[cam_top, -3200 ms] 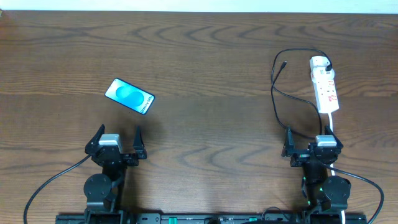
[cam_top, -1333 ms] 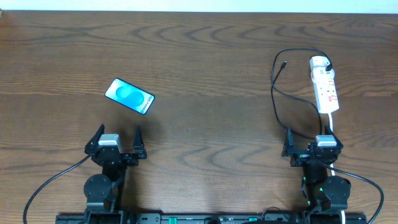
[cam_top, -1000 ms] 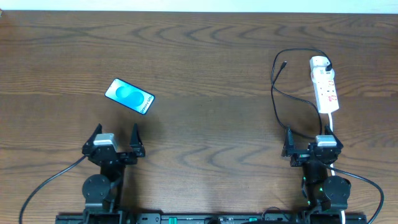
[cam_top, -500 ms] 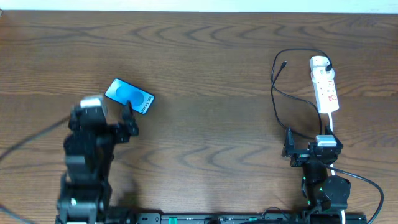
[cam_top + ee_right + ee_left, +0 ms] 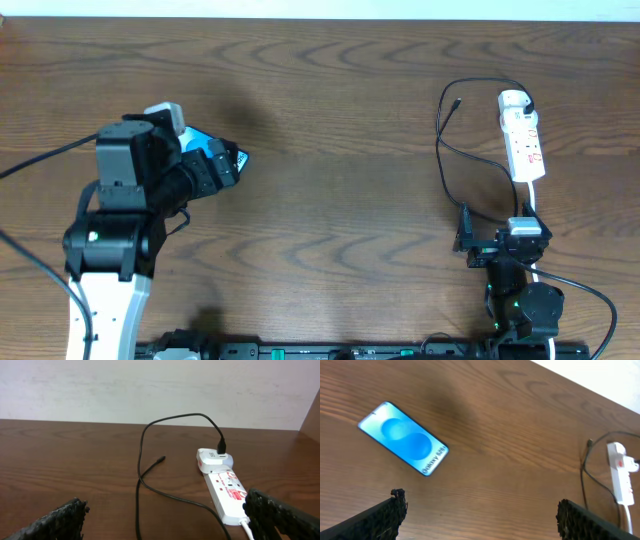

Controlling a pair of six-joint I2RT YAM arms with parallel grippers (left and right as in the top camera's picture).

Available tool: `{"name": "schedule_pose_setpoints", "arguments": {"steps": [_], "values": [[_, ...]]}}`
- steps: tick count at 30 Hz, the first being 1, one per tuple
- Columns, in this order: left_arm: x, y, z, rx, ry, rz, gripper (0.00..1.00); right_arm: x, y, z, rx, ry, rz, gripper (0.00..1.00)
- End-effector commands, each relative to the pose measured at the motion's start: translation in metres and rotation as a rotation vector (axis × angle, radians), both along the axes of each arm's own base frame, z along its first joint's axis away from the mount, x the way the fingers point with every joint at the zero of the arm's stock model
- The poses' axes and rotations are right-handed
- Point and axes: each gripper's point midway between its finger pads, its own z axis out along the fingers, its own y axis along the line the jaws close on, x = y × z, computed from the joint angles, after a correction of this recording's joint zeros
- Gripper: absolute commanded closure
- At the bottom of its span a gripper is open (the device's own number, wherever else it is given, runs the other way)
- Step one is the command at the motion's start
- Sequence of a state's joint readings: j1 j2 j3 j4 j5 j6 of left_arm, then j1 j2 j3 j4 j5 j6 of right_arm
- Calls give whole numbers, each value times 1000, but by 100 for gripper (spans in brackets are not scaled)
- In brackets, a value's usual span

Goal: Plug charger to phone and switch on socket
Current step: 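Move the left gripper forward over the blue Galaxy phone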

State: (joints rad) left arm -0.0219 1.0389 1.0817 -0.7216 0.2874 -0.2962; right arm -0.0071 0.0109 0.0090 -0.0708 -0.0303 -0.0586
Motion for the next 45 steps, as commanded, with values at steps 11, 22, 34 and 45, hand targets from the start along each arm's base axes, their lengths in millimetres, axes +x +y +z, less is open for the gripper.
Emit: {"name": "schedule_pose_setpoints", "arguments": {"steps": [11,22,34,45], "values": [[14,46,14,-43,98,433,2,0,-1,-1,9,0,-5,1],[48,67,16,13,295,639,2,0,-1,-1,9,0,-5,1],[74,68,-87,42,597,776,2,0,-1,-1,9,0,-5,1],[86,67,-135,77,690,783,2,0,-1,-1,9,0,-5,1]]}}
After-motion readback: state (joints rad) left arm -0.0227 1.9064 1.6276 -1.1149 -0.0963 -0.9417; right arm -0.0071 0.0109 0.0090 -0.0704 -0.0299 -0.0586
